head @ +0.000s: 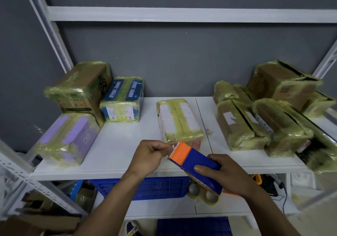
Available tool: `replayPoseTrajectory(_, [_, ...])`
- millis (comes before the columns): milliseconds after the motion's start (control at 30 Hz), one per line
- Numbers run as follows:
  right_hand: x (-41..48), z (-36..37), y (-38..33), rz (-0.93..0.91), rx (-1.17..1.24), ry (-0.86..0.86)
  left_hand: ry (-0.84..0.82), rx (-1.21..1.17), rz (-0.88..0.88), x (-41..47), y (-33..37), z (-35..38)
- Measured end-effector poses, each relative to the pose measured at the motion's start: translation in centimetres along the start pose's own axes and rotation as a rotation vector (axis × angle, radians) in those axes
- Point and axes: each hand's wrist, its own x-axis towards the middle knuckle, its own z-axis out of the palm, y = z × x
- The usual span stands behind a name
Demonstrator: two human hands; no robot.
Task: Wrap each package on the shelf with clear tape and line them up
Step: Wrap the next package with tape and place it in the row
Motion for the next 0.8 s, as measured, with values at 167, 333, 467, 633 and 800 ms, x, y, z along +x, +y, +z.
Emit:
replayPoseTrajectory(167, [-0.2,-1.2,-0.2,0.017,-0.113,0.034,0.195,-0.007,0.017,0.8,-0.6,-2.3])
replayPoseTrajectory(333, [0.4,-2.7,-1.0,-0.019,-0.277,0.115,0.245,-0.023,0.048,1.4,-1.9,-3.1])
replayPoseTrajectory(467, [1.3,-2.7,-2.3,-0.055,-0.376,0.199,0.334,-0.082,0.035,1.7,-3.1,-1.8])
replayPoseTrajectory(633, [3.3,-2.7,-4.8,-0.042,-0.502,0.210,0.385,-0.178,-0.054,2.4,-4.0,-1.8])
replayPoseTrajectory(800, [5.7,-2.8,-7.0,0.031,-0.703,0.109,0.405,-0.282,-0.139,3.3,-4.9,-1.6])
